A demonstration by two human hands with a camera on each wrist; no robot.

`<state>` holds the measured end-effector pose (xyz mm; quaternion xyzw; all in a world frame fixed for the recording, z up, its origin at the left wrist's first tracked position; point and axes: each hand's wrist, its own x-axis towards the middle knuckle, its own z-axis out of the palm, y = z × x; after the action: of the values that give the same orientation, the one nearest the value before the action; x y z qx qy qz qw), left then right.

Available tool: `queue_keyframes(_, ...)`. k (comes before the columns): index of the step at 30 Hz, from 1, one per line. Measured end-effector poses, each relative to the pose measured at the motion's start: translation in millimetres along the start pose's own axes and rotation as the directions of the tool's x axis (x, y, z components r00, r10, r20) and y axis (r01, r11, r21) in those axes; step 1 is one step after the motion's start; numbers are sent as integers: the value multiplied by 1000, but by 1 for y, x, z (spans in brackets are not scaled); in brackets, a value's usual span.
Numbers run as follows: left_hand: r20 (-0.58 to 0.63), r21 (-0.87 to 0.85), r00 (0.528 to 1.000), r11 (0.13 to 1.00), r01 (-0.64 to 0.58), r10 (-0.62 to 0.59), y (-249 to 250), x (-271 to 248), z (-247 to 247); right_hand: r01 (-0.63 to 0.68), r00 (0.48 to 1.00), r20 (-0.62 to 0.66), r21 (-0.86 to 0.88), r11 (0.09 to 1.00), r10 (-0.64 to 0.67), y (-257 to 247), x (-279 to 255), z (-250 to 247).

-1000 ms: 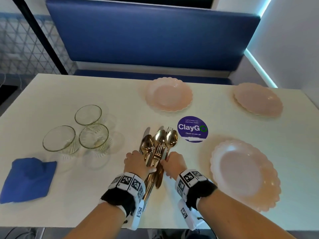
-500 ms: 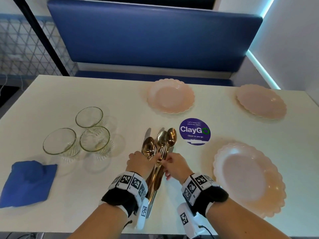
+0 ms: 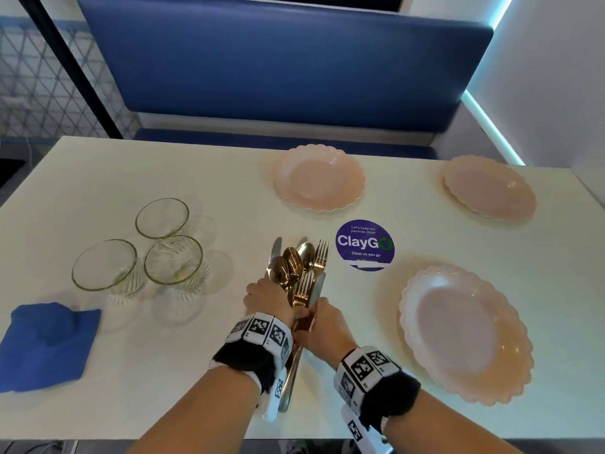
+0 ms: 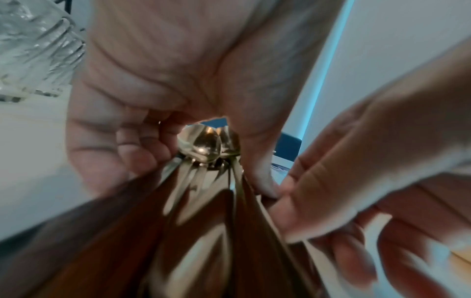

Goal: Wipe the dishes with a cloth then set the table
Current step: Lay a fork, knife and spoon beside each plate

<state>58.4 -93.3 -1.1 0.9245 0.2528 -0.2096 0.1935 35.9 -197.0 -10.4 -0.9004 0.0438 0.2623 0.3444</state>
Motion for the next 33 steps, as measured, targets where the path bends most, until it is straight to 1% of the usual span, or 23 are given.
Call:
queue_keyframes(2, 15, -17, 1000, 1000, -13, 13, -4, 8, 4, 17, 1000, 0, -13, 1000, -17, -1, 1, 4)
queue_keyframes(4, -12, -11, 999, 999, -50, 50, -5, 10, 5, 17, 1000, 10, -40, 999, -16, -3, 2, 4)
queue_keyframes(6, -20, 6, 998, 999, -54, 54, -5, 9, 8, 0, 999, 33, -90, 996, 3, -5, 2, 1)
queue_keyframes(10, -23, 37, 999, 999, -36, 37, -5, 6, 11, -84, 996, -3, -147, 986, 84, 2, 1, -9)
queue_keyframes(13, -21, -14, 1000, 1000, 3, -4, -9, 5, 18, -168, 986, -9, -162, 972, 169, 7, -2, -15)
queue_keyframes(15, -34, 18, 999, 999, -29, 29, -11, 1, 23, -187, 982, -17, -173, 967, 187, 6, -2, -16)
queue_keyframes(17, -51, 76, 995, 994, -77, 81, -13, -2, 26, -176, 984, -36, -215, 961, 172, 4, 1, -21)
queue_keyframes(19, -55, 88, 993, 991, -98, 103, -16, -5, 27, -154, 988, -23, -252, 955, 153, 3, 5, -26)
queue_keyframes(20, -49, 84, 994, 992, -90, 95, -15, -5, 26, -140, 990, -6, -264, 954, 143, 3, 6, -29)
queue_keyframes(22, -31, 51, 999, 998, -34, 36, -12, -5, 21, -135, 990, 15, -258, 957, 143, 4, 5, -34)
queue_keyframes(24, -11, 41, 1000, 999, 19, -18, -7, -6, 16, -154, 986, 28, -209, 966, 163, 6, 3, -36)
queue_keyframes(26, -8, 85, 999, 996, 37, -36, -3, -4, 16, -170, 983, 33, -201, 965, 181, 8, -2, -35)
queue_keyframes(29, -20, 133, 998, 989, 62, -60, 1, 0, 18, -157, 984, 41, -246, 957, 172, 12, -11, -32)
queue_keyframes(33, -25, 176, 998, 982, 64, -61, 5, -1, 22, -123, 987, 68, -273, 954, 146, 13, -19, -29)
